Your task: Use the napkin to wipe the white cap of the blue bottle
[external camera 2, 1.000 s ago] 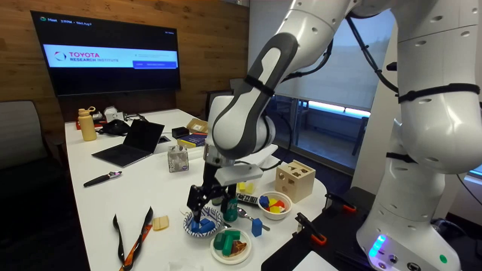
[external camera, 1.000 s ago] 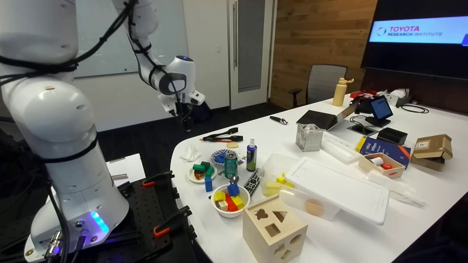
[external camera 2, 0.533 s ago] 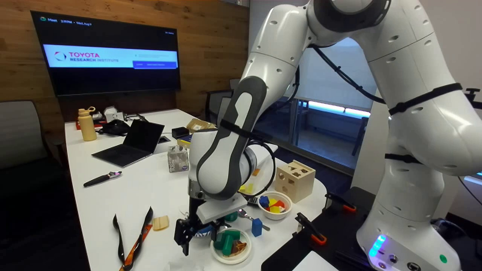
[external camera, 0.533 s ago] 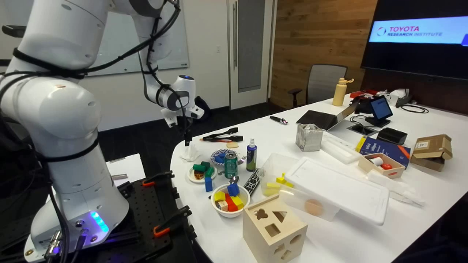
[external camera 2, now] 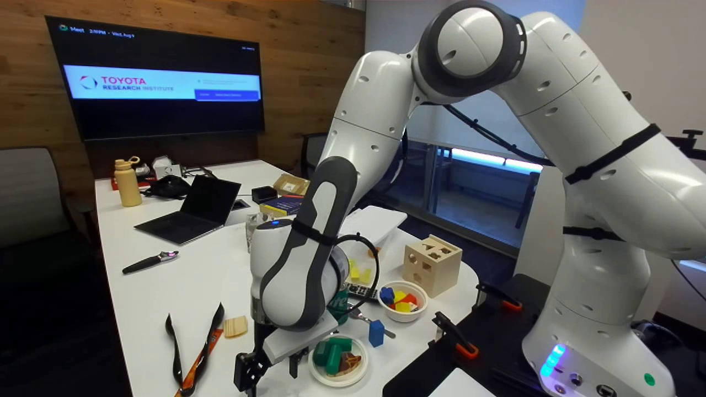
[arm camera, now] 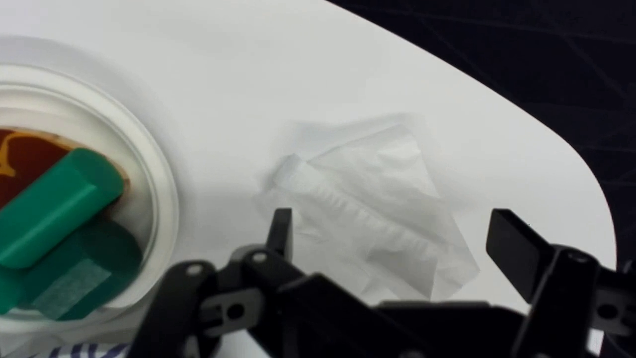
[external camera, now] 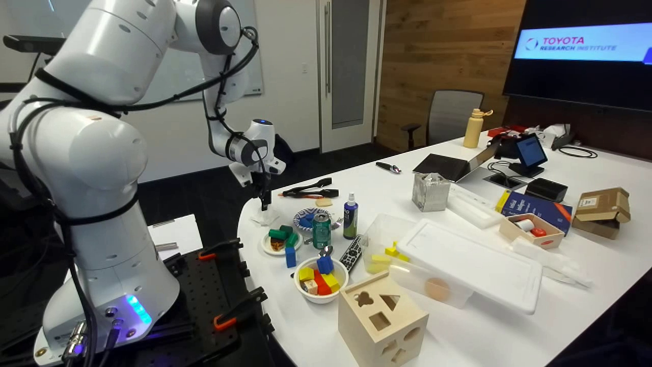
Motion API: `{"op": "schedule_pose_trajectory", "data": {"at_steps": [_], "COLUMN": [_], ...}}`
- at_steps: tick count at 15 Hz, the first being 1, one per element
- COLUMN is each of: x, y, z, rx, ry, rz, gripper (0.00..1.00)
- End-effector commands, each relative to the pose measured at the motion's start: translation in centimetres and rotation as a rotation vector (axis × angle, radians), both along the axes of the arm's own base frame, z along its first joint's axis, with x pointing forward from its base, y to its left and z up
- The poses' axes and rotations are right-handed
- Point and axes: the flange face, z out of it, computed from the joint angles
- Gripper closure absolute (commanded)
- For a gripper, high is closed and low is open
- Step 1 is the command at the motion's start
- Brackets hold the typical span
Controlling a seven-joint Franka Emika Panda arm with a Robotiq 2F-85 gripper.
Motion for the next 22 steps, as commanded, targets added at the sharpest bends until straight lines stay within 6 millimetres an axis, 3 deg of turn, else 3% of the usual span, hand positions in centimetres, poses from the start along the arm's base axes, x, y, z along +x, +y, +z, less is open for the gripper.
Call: {"op": "schedule_pose_trajectory", "data": {"at_steps": [1,10,11,13,17,22], "x": [0.5,1.4,1.5,1.7,2.4,2.8], "y": [1.0,0.4,0.4,0.3,1.3,3.0], "z": [-1.8,-6.2,-6.6,-6.9,-5.3,0.6], "rx": [-0.016,-0.056,-0.062,-0.062,-0.036,-0.007], "ry": [0.034,0.004,0.002,0.0,-0.02,-0.069], "rz": [0.015,0.109,0.12,0.136,0.145,0.139], "gripper": [0.0,0.0,0.25,0.32,0.64,1.0]}}
